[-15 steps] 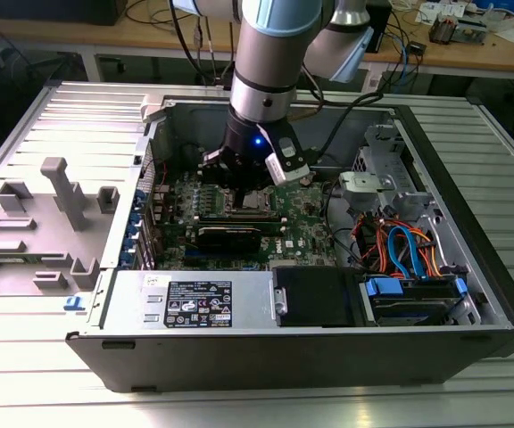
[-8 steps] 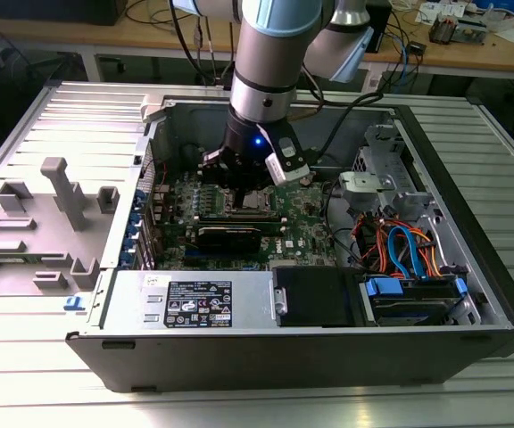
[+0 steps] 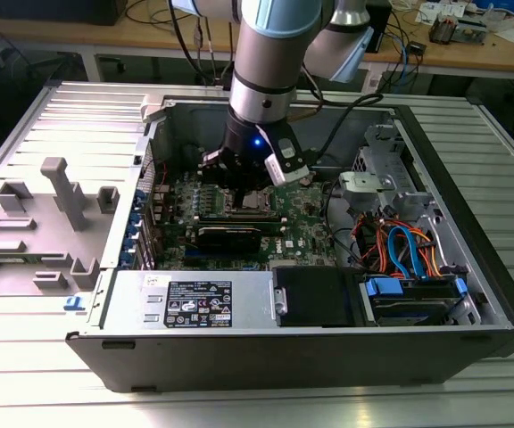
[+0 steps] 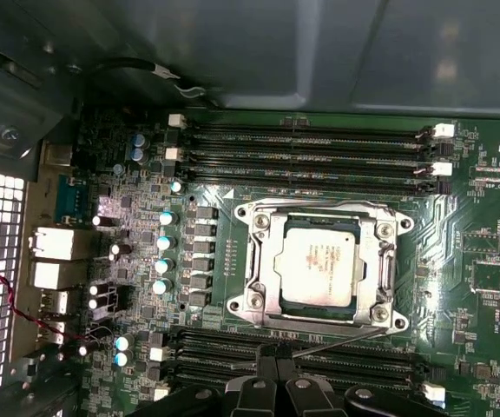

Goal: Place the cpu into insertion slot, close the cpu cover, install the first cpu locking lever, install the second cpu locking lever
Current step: 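Install the second cpu locking lever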

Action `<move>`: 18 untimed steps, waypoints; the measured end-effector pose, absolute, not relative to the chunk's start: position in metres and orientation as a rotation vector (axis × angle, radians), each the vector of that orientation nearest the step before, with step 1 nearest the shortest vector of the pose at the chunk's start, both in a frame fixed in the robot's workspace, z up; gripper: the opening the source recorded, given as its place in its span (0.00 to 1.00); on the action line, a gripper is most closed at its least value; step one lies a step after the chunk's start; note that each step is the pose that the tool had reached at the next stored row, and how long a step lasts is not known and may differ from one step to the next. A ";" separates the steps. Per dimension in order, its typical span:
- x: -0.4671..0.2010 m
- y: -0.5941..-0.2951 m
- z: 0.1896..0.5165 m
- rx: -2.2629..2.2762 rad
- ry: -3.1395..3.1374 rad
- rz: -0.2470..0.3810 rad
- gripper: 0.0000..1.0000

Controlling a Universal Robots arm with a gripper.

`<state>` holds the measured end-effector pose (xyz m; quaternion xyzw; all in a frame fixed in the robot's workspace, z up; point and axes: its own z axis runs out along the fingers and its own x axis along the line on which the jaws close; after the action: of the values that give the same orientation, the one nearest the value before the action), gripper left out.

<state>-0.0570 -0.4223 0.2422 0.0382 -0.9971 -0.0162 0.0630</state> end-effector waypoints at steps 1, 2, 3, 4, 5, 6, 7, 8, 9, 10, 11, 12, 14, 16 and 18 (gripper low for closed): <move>-0.057 -0.423 0.244 0.116 -3.009 -0.054 0.11; -0.057 -0.423 0.245 0.116 -3.006 -0.054 0.11; -0.057 -0.424 0.245 0.116 -3.004 -0.055 0.11; -0.057 -0.425 0.245 0.116 -3.004 -0.055 0.11; -0.057 -0.426 0.245 0.116 -3.004 -0.055 0.11; -0.057 -0.427 0.245 0.116 -3.004 -0.054 0.11; -0.057 -0.428 0.245 0.116 -3.004 -0.054 0.11; -0.057 -0.429 0.244 0.117 -3.003 -0.055 0.11; -0.057 -0.430 0.244 0.118 -3.002 -0.056 0.11; -0.057 -0.430 0.244 0.119 -3.000 -0.059 0.11; -0.057 -0.431 0.243 0.121 -2.995 -0.069 0.11; -0.057 -0.431 0.243 0.124 -2.990 -0.081 0.11; -0.057 -0.432 0.243 0.135 -2.977 -0.122 0.11; -0.057 -0.433 0.241 0.144 -2.976 -0.132 0.11; -0.057 -0.435 0.239 0.156 -2.973 -0.140 0.11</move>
<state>-0.0569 -0.4347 0.2388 0.0522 -0.9943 -0.0469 0.0803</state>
